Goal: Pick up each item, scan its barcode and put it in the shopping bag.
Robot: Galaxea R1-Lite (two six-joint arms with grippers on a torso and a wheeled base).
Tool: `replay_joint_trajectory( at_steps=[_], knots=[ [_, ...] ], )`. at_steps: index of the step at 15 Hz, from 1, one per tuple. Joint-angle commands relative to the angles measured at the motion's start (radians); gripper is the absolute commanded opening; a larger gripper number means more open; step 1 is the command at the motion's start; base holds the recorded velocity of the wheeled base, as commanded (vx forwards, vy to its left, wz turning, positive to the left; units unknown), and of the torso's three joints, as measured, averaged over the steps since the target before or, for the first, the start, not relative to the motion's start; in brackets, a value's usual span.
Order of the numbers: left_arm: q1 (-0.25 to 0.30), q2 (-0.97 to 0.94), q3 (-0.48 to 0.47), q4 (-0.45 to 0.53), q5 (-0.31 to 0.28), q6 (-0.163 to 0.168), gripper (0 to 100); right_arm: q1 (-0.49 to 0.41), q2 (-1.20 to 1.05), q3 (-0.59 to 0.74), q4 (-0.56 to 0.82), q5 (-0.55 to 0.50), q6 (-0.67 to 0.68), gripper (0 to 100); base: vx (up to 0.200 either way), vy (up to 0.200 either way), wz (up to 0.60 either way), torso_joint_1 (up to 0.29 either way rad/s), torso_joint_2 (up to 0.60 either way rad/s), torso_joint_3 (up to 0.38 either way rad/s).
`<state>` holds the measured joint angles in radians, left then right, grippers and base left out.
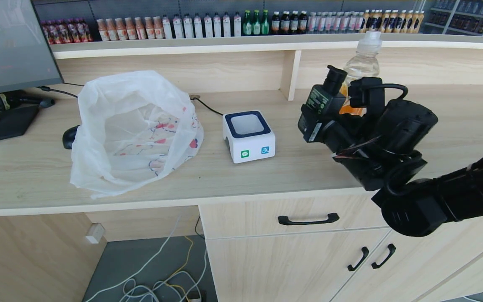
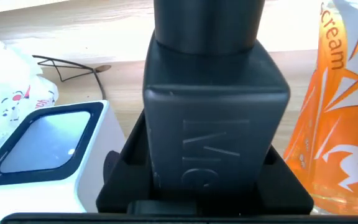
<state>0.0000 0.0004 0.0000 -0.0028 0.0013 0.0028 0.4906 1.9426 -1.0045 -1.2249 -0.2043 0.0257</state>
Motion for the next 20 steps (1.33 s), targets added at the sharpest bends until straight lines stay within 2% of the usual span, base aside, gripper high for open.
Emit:
replay_joint_trajectory(
  at_steps=[1,2,5,8,12,16,20],
  knots=[
    [0.000,0.000,0.000,0.000,0.000,0.000,100,0.017,-0.139,0.112,-0.004,0.000,0.003,0,0.000,0.000,0.00,0.000,0.00,0.000],
    [0.000,0.000,0.000,0.000,0.000,0.000,100,0.029,-0.209,0.214,-0.036,0.002,0.003,0,0.000,0.000,0.00,0.000,0.00,0.000],
    [0.000,0.000,0.000,0.000,0.000,0.000,100,0.066,-0.340,0.394,-0.081,0.005,0.002,0,0.000,0.000,0.00,0.000,0.00,0.000],
    [0.000,0.000,0.000,0.000,0.000,0.000,100,0.160,-0.479,0.549,-0.081,0.002,-0.024,0,0.000,0.000,0.00,0.000,0.00,0.000],
    [0.000,0.000,0.000,0.000,0.000,0.000,100,0.204,-0.606,0.713,-0.081,0.003,-0.076,0,0.000,0.000,0.00,0.000,0.00,0.000],
    [0.000,0.000,0.000,0.000,0.000,0.000,100,0.207,-0.645,0.757,-0.081,0.029,-0.070,0,0.000,0.000,0.00,0.000,0.00,0.000],
    [0.000,0.000,0.000,0.000,0.000,0.000,100,0.207,-0.633,0.731,-0.079,0.207,0.057,0,0.000,0.000,0.00,0.000,0.00,0.000]
  ],
)
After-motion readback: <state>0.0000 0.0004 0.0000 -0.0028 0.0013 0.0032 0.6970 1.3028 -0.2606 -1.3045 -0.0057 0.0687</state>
